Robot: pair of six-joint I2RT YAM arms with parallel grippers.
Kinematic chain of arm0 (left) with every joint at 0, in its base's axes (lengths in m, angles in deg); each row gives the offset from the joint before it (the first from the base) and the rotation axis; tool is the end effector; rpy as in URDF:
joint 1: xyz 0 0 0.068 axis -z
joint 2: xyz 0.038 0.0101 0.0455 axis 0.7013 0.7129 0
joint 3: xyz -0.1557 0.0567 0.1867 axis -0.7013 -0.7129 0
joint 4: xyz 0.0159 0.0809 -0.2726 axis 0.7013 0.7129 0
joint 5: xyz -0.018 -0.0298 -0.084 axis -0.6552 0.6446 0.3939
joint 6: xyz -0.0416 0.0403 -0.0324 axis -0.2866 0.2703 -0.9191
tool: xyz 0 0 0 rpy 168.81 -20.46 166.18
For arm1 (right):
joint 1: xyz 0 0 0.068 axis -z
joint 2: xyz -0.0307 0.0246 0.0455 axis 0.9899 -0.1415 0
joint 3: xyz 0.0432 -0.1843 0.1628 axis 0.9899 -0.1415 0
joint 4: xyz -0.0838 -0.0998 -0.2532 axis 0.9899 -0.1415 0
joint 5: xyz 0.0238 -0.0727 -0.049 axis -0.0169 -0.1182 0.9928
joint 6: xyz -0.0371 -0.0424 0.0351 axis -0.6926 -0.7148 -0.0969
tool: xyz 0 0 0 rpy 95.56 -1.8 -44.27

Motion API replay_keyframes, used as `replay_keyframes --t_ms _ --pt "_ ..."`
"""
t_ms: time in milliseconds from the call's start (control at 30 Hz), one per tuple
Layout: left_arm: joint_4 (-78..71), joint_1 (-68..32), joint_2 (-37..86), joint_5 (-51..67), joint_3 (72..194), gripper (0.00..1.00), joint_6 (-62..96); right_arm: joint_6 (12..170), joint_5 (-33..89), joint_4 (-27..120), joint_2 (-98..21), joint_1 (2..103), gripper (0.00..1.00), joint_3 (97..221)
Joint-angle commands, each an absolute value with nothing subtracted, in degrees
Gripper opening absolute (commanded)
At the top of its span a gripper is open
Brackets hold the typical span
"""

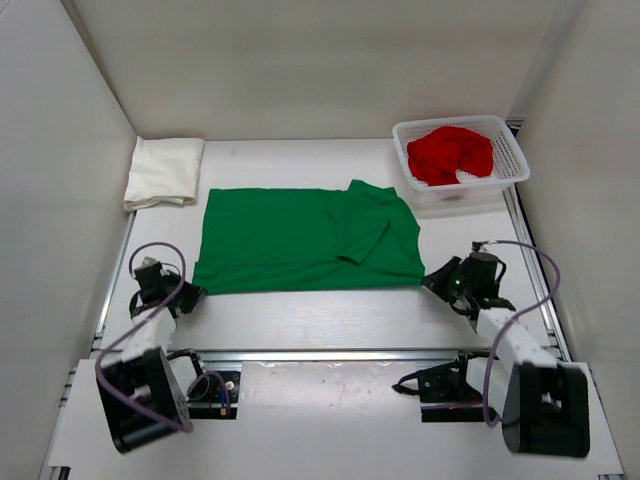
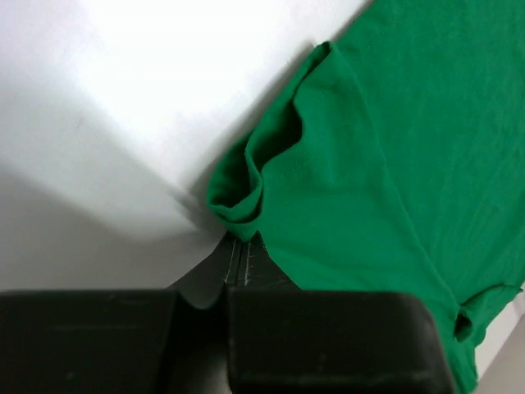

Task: Fold and stack the t-shirts
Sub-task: Fold the flattened tshirt in 1/3 of the way

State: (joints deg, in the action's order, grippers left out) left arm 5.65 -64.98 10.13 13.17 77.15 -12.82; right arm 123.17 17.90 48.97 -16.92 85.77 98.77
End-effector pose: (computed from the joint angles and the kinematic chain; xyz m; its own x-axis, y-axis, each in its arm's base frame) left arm 0.2058 0.0635 0.0772 -0.4183 -0.8419 -0.3408 -0.6394 0.5395 -0.5478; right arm 0.2259 0.0007 0.0916 -0.6237 0.6429 -0.4446 0.2972 0.7211 0.6259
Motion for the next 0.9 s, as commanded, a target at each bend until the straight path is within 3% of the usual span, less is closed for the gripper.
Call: replay_keyframes --t_ms 0,33,133,167,200,333,367,400,433,500,533,600,667,867 --pt "17.59 -66.24 0.29 11.3 75.6 0.04 -8.5 122.49 19.85 38.67 -5.83 86.0 0.0 98.73" --pt "17.96 -66.24 -1.32 10.34 75.42 0.16 -7.98 121.88 20.9 37.25 -4.41 85.91 0.0 98.99" --pt "19.36 -65.72 -5.29 8.76 78.22 0.53 -6.57 119.6 23.01 32.41 -0.97 85.56 0.21 101.18" --pt "19.63 -65.89 -4.51 9.19 80.06 0.87 -6.13 118.2 23.98 31.62 -1.05 85.21 0.29 102.23" --pt "20.33 -65.19 -3.54 9.1 82.43 0.99 -5.69 117.49 23.47 30.65 -0.53 85.12 0.39 102.77" --pt "19.99 -62.73 -3.18 7.96 87.02 0.99 -4.02 111.42 25.22 28.09 -1.05 83.89 0.52 109.61" --pt "18.5 -60.9 -3.35 8.92 87.2 0.99 -4.01 110.2 23.91 27.83 -1.49 83.1 0.5 112.24" --pt "15.97 -58.27 -3.36 9.71 86.59 0.99 -3.84 109.31 21.9 29.74 -2.88 82.23 0.37 113.66" --pt "13.5 -54.5 -2.83 10.94 86.06 0.86 -4.45 109.04 20.05 31.76 -4.99 79.26 0.2 114.98" --pt "9.72 -46.96 -1.17 7.19 85.18 0.68 -6.73 109.22 18.11 35.45 -9.72 73.73 0.01 116.04" --pt "9.09 -40.9 0.58 6.04 86.05 0.53 -7.09 109.3 18.53 38.43 -12.97 69.6 0.0 116.83" --pt "8.03 -35.07 4.09 -0.37 87.28 0.44 -6.74 108.17 20.46 40.65 -18.59 65.01 0.0 119.45" --pt "6.81 -32.93 7.36 0.13 87.73 0.41 -7.17 108.16 20.3 42.33 -24.33 62.71 0.0 121.83" --pt "-2.32 -44.53 12.47 13.3 81.58 0.41 -12.53 109.74 17.75 50.5 -37.52 62.0 0.0 124.66"
